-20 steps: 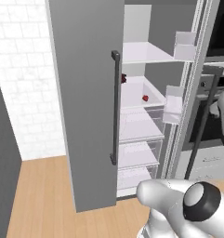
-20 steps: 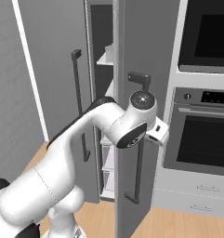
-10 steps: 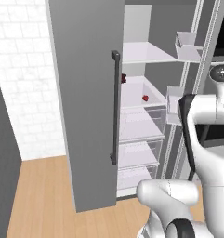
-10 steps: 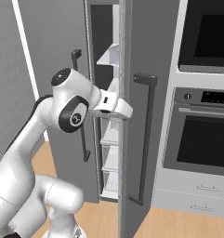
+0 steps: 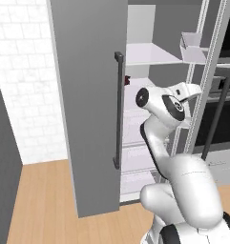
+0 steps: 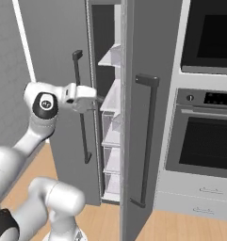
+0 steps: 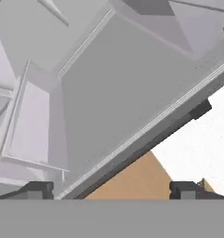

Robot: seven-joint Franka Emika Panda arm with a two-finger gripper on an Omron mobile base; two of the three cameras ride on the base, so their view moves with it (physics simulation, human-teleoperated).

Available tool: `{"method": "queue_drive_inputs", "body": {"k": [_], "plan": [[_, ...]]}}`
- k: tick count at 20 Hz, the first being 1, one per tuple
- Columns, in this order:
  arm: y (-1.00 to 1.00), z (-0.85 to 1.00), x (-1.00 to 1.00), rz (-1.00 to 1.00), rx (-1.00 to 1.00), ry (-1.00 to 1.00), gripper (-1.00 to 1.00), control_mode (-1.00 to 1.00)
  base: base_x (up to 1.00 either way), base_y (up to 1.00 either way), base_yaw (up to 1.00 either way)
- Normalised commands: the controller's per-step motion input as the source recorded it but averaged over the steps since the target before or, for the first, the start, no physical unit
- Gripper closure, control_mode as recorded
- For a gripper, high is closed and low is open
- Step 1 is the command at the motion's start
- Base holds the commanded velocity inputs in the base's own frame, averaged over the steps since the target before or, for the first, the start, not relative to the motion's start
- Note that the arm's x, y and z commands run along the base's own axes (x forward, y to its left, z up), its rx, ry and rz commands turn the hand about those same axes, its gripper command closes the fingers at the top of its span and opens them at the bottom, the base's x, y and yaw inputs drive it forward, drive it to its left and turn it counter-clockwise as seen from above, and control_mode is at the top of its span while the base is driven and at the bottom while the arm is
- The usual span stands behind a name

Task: Take the strawberry from the fridge and place it on top of the pancake, located on the dining counter.

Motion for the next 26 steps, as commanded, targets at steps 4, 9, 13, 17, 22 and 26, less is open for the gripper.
{"method": "queue_drive_inputs", "body": {"k": [4,9,13,17,22,26], "plan": [[-0.50,0.00,0.89,-0.07,-0.11,0.31,-1.00,-1.00,0.00,0.00,0.00],[-0.71,0.00,0.51,-0.07,0.00,0.11,-1.00,-1.00,0.00,0.00,0.00],[-0.59,0.00,-0.11,-0.07,0.03,-0.11,-1.00,-1.00,0.00,0.00,0.00],[-0.69,0.00,-0.32,-0.07,0.08,-0.20,-1.00,-1.00,0.00,0.00,0.00],[-0.90,0.00,-0.11,-0.05,0.14,-0.13,-1.00,-1.00,0.00,0.00,0.00],[-0.84,0.00,0.00,0.00,0.17,-0.13,-1.00,-1.00,0.00,0.00,0.00]]}}
